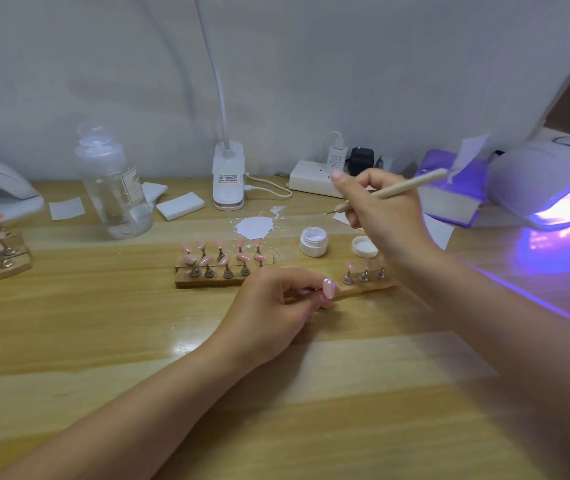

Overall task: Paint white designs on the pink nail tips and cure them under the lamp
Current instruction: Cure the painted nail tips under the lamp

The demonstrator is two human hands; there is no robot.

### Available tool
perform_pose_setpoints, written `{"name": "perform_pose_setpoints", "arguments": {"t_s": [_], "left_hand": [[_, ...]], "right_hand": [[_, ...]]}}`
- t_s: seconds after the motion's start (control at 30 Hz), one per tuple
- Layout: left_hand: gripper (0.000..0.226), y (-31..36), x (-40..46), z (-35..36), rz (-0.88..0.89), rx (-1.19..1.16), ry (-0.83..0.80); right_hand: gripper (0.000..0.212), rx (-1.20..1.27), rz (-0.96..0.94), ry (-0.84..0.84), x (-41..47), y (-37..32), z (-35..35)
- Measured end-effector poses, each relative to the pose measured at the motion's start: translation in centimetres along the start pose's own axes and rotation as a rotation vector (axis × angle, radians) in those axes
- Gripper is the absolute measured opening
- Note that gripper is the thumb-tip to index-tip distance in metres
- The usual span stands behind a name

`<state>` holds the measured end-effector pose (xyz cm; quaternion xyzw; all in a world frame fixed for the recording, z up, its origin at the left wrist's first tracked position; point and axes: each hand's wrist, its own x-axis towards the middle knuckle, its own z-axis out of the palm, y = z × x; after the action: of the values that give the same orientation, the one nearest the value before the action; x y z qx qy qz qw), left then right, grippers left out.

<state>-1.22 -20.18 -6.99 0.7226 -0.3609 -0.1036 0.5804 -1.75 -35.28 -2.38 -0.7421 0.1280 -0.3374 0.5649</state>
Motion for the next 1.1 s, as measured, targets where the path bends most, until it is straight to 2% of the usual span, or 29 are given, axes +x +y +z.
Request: {"name": "perform_pose_setpoints", "arguments": {"t_s": [0.23,0.47,0.6,0.77,0.9,1.1], "left_hand": [[0.011,0.1,0.0,-0.1,0.012,0.006,-0.001],[0.012,0.2,-0.1,-0.1,-0.007,-0.026,-0.014],[0.015,0.2,-0.1,-0.2,0.026,0.013,-0.03],[0.029,0.4,-0.1,-0.3,0.063,0.076,-0.046],[0.021,0.3,-0.1,-0.3,0.074,0.096,-0.054],[0.028,0.3,0.0,-0.3,0.082,0.1,-0.067]], "right_hand": [[0.029,0.264,0.019,-0.042,-5.6,-0.3,-1.7],[0.044,0.202,-0.033,-0.019,-7.4,0.2,-1.1],[0.042,0.208,-0.044,-0.066,-7.6,0.5,-0.9],[0.041,0.258,-0.002,-0.119,-7.5,0.3,-0.8],[0.041,0.267,0.026,-0.137,-7.4,0.6,-0.9],[0.042,0.254,0.016,-0.159,-7.6,0.2,-0.8]]}}
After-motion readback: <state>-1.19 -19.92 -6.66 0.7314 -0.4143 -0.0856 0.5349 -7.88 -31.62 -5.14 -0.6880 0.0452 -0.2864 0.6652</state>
